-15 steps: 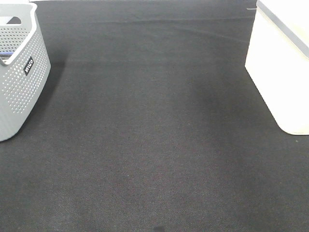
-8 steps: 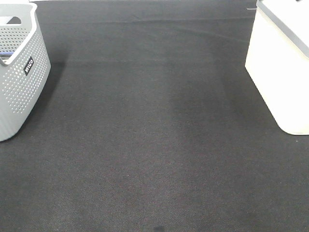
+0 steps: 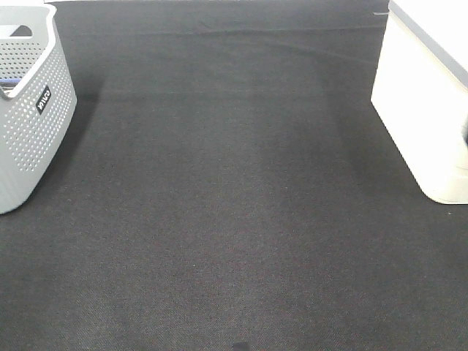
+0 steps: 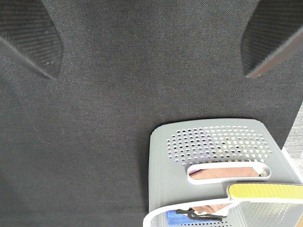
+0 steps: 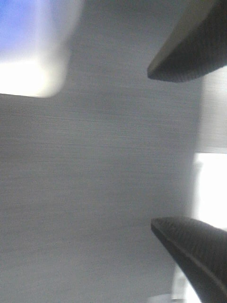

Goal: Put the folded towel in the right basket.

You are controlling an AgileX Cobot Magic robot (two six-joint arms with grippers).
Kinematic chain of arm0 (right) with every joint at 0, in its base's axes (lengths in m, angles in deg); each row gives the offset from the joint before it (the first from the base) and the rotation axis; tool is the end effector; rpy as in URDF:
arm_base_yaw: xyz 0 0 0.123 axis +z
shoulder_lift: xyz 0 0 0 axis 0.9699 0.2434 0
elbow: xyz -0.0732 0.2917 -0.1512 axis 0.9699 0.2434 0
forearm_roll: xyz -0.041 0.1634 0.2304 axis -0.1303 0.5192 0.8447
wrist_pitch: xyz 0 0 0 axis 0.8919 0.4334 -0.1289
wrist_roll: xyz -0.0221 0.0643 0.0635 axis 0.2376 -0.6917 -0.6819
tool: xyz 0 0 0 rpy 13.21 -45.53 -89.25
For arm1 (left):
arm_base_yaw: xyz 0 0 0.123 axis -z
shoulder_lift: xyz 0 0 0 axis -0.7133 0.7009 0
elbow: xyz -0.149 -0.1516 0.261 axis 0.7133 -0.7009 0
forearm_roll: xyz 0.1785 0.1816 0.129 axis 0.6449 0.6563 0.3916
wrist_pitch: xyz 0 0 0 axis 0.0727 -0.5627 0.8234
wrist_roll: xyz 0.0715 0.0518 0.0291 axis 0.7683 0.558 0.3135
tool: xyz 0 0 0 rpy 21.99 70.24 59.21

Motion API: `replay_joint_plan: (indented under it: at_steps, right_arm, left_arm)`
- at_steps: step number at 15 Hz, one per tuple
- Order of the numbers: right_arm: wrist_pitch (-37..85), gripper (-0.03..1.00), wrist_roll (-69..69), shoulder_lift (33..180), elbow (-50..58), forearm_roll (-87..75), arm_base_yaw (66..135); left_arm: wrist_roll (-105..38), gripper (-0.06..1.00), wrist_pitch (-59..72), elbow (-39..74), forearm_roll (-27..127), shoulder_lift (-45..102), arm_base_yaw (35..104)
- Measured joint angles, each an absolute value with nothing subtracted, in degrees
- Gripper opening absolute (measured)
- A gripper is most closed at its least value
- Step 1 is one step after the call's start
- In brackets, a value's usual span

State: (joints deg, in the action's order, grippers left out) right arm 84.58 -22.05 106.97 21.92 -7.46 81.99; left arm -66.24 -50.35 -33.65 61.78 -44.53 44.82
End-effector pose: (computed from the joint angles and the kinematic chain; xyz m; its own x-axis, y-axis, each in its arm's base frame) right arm 0.2481 0.0363 0.3515 -0.9681 -0.0767 -0.2386 -0.1051 0.9885 0.1088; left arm -0.0257 -0.0028 0.2932 -0.4461 0.0069 -0.8950 0.0169 0.9999 -0.0007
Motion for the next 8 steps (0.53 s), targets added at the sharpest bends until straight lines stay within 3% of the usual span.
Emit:
replay_joint_plan:
  at_steps: [5,8]
  right_arm:
    - [82.3,0.74,-22.8,82.0,47.0,-7.5,82.0]
    - [78.3,0.74,-22.3,65.8,53.9,-9.9,82.0]
  left_arm:
    - [-66.2,0.97,-50.3,-33.7,61.8,-44.5,44.8]
    - [-66.2,0.97,-50.3,-33.7,61.8,-44.5,44.8]
